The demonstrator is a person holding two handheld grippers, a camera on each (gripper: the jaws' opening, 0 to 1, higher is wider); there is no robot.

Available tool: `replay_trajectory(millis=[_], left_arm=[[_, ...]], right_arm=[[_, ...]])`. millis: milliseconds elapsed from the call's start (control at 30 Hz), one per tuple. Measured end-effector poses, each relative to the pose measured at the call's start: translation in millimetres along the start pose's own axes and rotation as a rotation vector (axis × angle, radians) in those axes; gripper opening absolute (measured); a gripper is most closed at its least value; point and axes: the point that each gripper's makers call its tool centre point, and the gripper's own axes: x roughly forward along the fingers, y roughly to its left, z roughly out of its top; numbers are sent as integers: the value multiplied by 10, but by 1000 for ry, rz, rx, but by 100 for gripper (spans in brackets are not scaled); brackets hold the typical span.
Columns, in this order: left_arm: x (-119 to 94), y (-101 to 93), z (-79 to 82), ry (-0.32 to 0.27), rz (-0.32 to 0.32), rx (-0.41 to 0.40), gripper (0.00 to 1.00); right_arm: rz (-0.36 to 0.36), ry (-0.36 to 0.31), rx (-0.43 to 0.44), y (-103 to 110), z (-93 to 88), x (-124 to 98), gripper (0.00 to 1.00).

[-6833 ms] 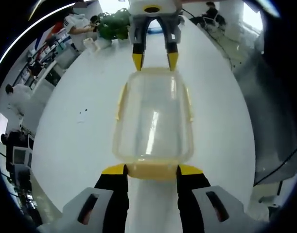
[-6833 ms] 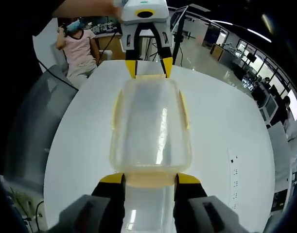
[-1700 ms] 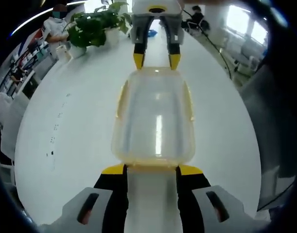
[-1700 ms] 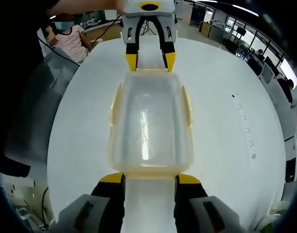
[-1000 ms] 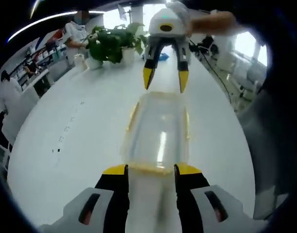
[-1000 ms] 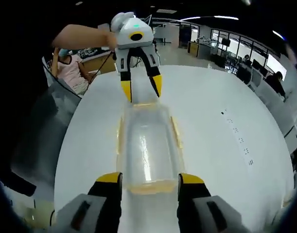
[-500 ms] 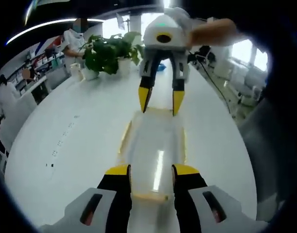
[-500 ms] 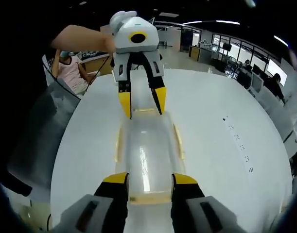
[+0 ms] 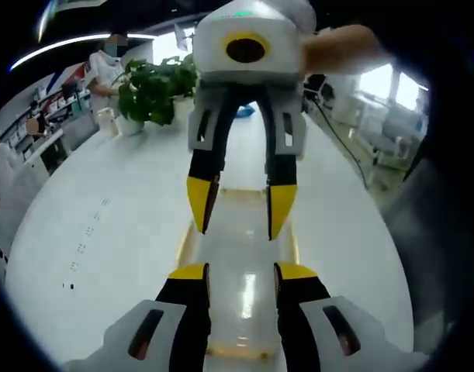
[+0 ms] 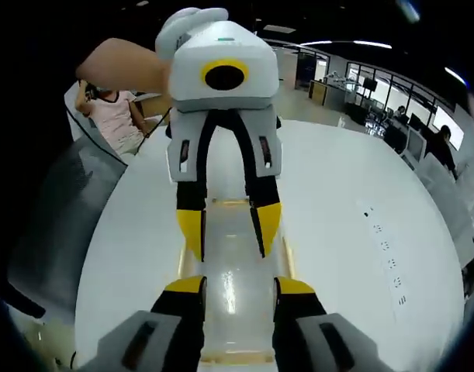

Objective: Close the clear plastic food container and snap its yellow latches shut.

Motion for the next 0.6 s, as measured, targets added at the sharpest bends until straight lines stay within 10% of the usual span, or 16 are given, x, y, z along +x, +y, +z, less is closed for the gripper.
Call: replay_trajectory(millis=[600], left_arm=[[55,-218,13,8,-14,46,31]], right_arm=[[26,13,-32,-135,71,129,35]])
